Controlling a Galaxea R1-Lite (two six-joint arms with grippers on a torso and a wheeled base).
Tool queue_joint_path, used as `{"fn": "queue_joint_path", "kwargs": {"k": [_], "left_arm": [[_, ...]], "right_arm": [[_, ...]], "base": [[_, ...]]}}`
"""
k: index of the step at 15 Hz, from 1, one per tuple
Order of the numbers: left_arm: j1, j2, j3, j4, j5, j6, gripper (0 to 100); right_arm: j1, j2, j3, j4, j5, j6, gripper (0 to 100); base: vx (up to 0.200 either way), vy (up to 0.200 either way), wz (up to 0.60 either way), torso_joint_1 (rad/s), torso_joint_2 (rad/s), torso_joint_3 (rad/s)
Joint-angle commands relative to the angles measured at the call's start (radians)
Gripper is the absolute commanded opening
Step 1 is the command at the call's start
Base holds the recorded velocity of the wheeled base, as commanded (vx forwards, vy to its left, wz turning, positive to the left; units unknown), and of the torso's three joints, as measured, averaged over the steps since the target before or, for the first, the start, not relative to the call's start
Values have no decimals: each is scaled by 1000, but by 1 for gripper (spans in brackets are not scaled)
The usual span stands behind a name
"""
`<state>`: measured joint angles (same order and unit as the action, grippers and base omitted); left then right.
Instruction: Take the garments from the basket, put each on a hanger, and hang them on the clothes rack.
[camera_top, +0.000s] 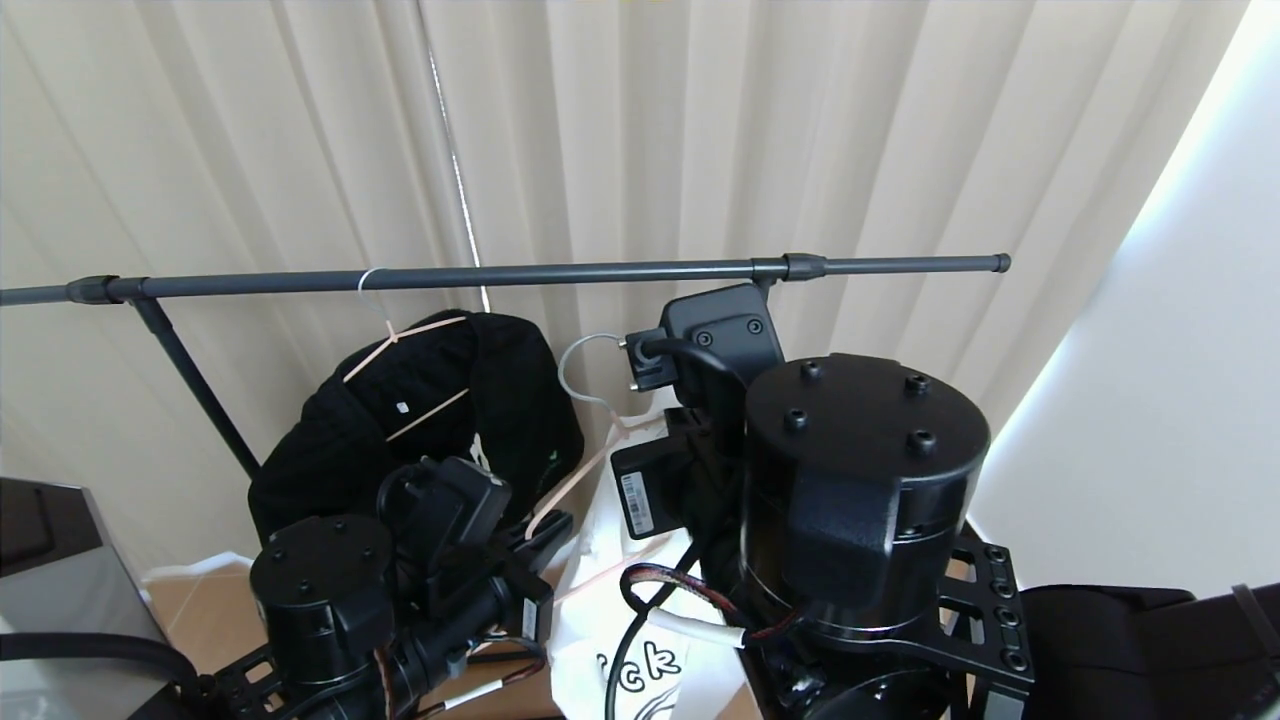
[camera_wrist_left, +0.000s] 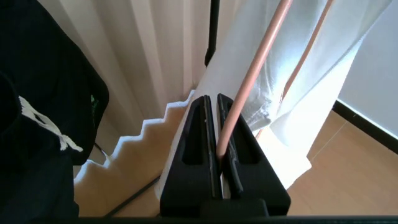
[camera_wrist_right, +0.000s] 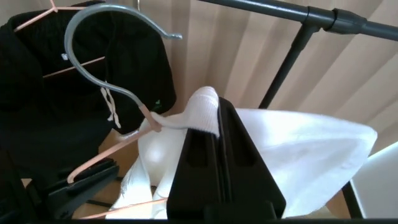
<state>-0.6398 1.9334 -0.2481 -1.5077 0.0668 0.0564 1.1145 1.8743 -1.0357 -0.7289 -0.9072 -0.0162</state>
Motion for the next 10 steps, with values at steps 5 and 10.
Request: {"fn": "queue_joint_path", "kwargs": {"k": [5,10], "left_arm": [[0,1,18,-46,2,3,0],[0,1,18,-63,1,2,0]], "right_arm": [[-10,-12,-1,-24,1,-1,100],[-31,-7,-1,-44,1,-7,100]], "base": [[0,0,0,0,0,0],[0,0,0,0,0,0]]}}
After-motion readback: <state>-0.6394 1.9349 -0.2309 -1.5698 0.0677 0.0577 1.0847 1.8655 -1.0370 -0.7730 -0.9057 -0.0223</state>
